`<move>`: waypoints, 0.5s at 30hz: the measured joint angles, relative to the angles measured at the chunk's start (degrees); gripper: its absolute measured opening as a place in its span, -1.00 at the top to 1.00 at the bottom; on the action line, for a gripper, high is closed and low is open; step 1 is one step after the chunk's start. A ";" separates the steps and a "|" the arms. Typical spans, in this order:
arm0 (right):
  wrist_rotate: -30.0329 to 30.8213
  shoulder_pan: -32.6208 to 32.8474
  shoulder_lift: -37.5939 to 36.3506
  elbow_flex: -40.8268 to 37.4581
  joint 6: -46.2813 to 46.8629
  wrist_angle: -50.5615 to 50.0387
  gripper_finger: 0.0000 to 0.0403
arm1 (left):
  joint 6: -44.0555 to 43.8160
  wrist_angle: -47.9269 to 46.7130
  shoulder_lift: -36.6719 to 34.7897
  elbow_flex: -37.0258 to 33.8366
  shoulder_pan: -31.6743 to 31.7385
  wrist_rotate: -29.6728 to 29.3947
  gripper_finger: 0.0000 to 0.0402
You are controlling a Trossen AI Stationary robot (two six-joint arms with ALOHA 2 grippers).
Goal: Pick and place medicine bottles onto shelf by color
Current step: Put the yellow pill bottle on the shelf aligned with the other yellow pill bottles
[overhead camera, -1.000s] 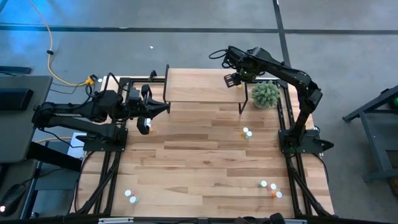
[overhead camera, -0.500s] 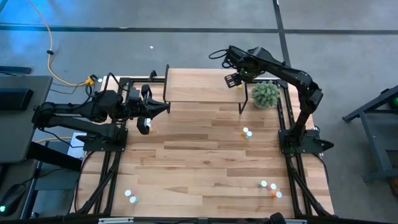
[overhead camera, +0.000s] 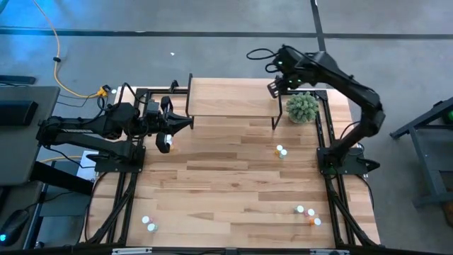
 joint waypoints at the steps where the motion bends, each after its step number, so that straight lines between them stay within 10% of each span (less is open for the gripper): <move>1: 0.03 0.20 -1.11 0.00 -1.42 -0.37 0.08 | 0.00 0.00 0.00 0.00 0.00 0.00 1.00; 8: -2.02 1.52 -14.95 -10.14 -7.60 6.56 0.08 | 0.01 0.00 0.00 0.00 0.00 0.02 1.00; 15: -17.66 1.46 -32.40 -31.52 -11.16 40.36 0.08 | 0.17 0.00 0.00 0.00 0.00 -1.44 1.00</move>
